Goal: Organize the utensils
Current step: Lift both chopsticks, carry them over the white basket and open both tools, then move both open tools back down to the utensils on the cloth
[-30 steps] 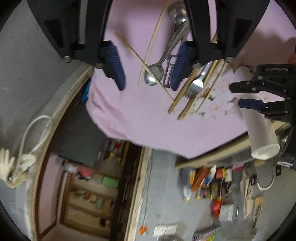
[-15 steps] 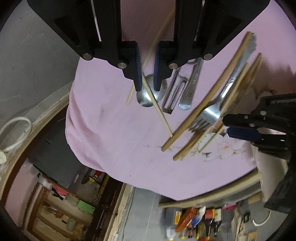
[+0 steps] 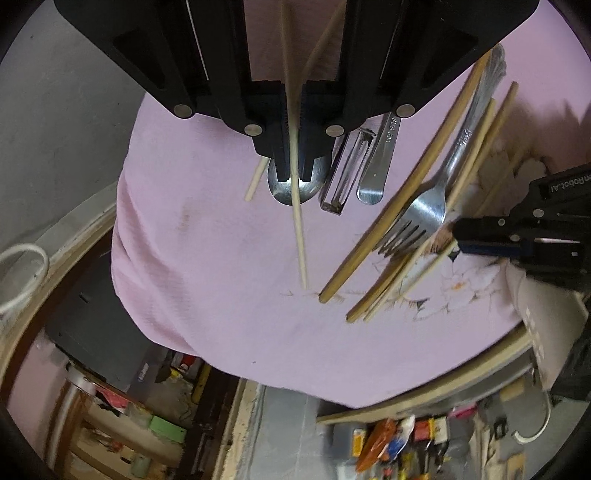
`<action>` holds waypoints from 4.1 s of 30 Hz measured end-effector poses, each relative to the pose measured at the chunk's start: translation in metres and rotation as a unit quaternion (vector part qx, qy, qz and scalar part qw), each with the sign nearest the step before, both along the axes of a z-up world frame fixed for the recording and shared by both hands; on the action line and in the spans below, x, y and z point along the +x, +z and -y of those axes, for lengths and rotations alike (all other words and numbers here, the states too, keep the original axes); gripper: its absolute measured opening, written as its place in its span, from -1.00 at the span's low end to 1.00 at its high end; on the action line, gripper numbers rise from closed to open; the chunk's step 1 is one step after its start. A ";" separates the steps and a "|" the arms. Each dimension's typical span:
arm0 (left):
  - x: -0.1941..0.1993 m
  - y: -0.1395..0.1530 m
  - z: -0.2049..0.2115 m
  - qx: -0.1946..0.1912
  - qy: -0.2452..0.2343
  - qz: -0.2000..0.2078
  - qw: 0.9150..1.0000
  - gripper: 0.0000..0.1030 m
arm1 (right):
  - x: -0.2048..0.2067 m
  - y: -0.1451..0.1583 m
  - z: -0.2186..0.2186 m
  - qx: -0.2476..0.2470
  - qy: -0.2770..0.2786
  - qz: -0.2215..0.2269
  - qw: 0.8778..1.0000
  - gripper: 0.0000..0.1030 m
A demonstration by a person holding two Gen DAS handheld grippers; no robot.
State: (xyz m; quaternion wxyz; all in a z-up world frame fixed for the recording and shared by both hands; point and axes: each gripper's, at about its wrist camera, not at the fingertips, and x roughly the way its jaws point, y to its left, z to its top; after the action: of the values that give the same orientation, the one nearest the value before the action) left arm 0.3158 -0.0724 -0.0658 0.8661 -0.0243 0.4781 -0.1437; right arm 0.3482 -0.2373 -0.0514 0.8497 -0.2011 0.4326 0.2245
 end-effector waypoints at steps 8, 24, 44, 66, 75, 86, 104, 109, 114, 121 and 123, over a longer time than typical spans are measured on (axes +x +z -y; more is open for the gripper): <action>-0.023 0.020 -0.005 -0.031 0.008 0.040 0.999 -0.96 | -0.023 0.011 0.011 0.092 -0.025 0.039 0.995 -0.95; -0.084 0.098 -0.047 -0.097 0.051 0.232 0.967 -0.96 | -0.095 0.091 -0.021 0.271 -0.029 0.231 0.934 -0.95; -0.094 0.160 -0.259 -0.198 0.255 0.433 0.841 -0.96 | -0.094 0.128 -0.154 0.481 0.055 0.312 0.817 -0.95; -0.090 0.104 -0.234 -0.137 0.304 0.439 0.834 -0.95 | -0.086 0.071 -0.173 0.419 -0.003 0.338 0.843 -0.95; -0.085 0.093 -0.212 -0.101 0.276 0.415 0.861 -0.95 | -0.084 0.069 -0.172 0.388 0.017 0.300 0.871 -0.95; -0.082 0.087 -0.210 -0.095 0.267 0.367 0.886 -0.95 | -0.079 0.065 -0.166 0.384 0.028 0.256 0.887 -0.93; -0.103 0.118 -0.194 -0.110 0.213 0.375 0.896 -0.29 | -0.106 0.095 -0.133 0.374 0.030 0.290 0.880 -0.31; -0.117 0.135 -0.171 -0.103 0.182 0.397 0.894 0.13 | -0.122 0.116 -0.095 0.357 0.008 0.336 0.871 0.13; -0.128 0.146 -0.139 -0.099 0.135 0.409 0.897 0.53 | -0.136 0.132 -0.054 0.332 -0.016 0.365 0.869 0.57; -0.127 0.148 -0.090 -0.081 0.086 0.397 0.910 0.83 | -0.137 0.137 -0.004 0.293 -0.055 0.351 0.888 1.00; -0.124 0.144 -0.080 -0.076 0.075 0.386 0.916 0.83 | -0.136 0.135 0.005 0.282 -0.063 0.348 0.892 1.00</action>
State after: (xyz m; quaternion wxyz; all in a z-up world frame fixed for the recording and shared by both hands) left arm 0.1917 0.0072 0.0785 0.9872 -0.0685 0.0908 -0.1121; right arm 0.2121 -0.2426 0.0836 0.9792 0.0093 0.0398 0.1986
